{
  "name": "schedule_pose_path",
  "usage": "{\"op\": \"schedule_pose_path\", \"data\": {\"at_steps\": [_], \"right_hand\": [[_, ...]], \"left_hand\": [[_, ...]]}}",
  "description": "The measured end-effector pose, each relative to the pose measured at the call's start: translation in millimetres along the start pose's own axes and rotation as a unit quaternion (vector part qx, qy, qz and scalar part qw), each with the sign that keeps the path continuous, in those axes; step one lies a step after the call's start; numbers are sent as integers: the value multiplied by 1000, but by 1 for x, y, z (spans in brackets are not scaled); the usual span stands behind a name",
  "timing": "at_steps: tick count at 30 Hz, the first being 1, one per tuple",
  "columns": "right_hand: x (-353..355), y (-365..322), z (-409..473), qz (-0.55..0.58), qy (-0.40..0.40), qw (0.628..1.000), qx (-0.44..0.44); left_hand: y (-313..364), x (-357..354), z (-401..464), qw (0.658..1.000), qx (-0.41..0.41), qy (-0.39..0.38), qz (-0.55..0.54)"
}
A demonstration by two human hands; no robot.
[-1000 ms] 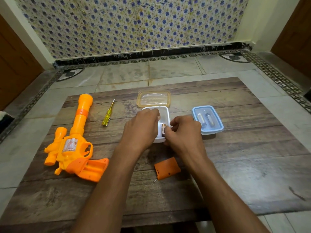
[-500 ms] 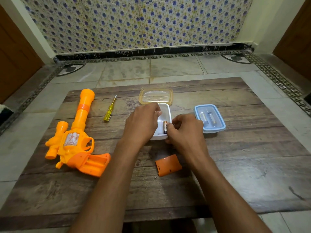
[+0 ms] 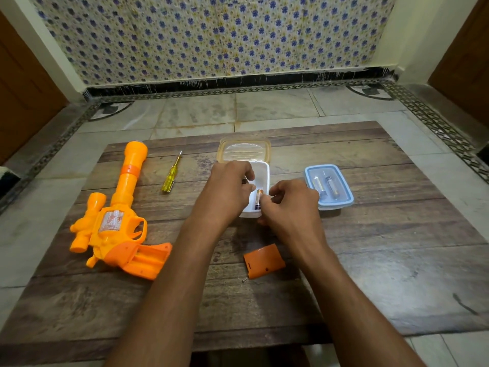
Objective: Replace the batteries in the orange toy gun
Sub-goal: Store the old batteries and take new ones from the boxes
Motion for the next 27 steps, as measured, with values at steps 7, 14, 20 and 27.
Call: {"op": "schedule_pose_path", "data": {"at_steps": [7,14,20,27], "right_hand": [[0,-3,0,-7,-6,1000,-1],[3,-4,-1,-1,0,1000,-11],[5,-5,-2,-16,0,1000,-16],[12,-5,1,-77,11,996,-33]], "left_hand": [[1,-10,3,995,-30,20,88],[1,-13,7,992,-40,0,124],[8,21,0,993,-81,85,8],[-14,32,25,992,-42,109,43]]}}
Point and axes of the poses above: each hand's wrist, its own z-axis towards the middle knuckle, its own x-axis out of the back of the hand, y = z × x, the point moved 9 cm from there along z, towards the middle knuckle, and after that the axes turned 13 degrees about x, right-handed, at the moved point
